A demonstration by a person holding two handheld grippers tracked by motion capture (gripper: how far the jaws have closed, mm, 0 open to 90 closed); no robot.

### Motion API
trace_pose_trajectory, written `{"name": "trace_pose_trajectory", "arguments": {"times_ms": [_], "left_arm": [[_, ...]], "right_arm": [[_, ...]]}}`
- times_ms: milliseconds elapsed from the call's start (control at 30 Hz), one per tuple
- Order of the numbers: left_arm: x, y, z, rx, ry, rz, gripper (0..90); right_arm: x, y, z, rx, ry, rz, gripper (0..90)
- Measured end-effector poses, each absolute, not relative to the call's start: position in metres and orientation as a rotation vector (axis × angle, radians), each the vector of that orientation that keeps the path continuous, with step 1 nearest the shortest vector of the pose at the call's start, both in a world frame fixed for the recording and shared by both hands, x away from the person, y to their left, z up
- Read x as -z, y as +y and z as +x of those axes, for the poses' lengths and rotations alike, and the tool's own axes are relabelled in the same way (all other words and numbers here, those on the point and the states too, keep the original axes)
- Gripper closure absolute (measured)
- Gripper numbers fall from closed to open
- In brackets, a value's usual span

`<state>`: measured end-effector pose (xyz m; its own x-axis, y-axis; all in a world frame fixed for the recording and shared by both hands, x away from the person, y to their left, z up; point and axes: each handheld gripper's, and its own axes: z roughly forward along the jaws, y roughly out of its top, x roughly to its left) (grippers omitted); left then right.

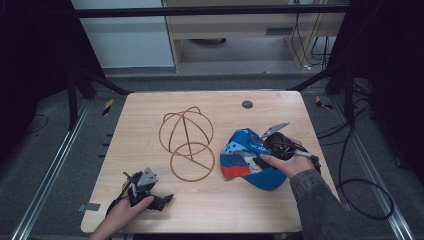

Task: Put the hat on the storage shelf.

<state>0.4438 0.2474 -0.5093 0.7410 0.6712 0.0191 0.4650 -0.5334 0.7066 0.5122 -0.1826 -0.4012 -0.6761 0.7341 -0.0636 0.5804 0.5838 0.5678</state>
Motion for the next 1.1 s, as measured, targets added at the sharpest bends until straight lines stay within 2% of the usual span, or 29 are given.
{"name": "trace_pose_trajectory", "arguments": {"times_ms": [67,300,500,600,667,767,833,1100], "left_arm": [[0.509,0.247,0.444,-0.378,0.851,2.233,0.0],[0.509,0.247,0.444,-0.378,0.851,2.233,0.0],[0.509,0.247,0.444,-0.378,0.851,2.233,0.0],[0.509,0.247,0.444,-0.377,0.851,2.233,0.0],[0.509,0.247,0.444,-0.377,0.851,2.232,0.0],[0.509,0.247,0.444,-0.377,0.850,2.233,0.0],[0.509,0.247,0.444,-0.377,0.851,2.233,0.0],[0.509,0.247,0.444,-0.377,0.850,2.233,0.0]], "right_arm": [[0.401,-0.179,0.516,-0.758,2.530,1.085,22.8],[0.401,-0.168,0.527,-0.723,2.538,1.108,35.2],[0.416,-0.169,0.537,-0.700,2.576,1.175,45.3],[0.422,-0.169,0.541,-0.711,2.593,1.184,62.0],[0.423,-0.169,0.542,-0.726,2.607,1.184,76.3],[0.422,-0.169,0.543,-0.765,2.624,1.189,87.5],[0.422,-0.170,0.544,-0.771,2.639,1.188,89.8],[0.402,-0.176,0.538,-0.814,2.647,1.142,90.0]]}}
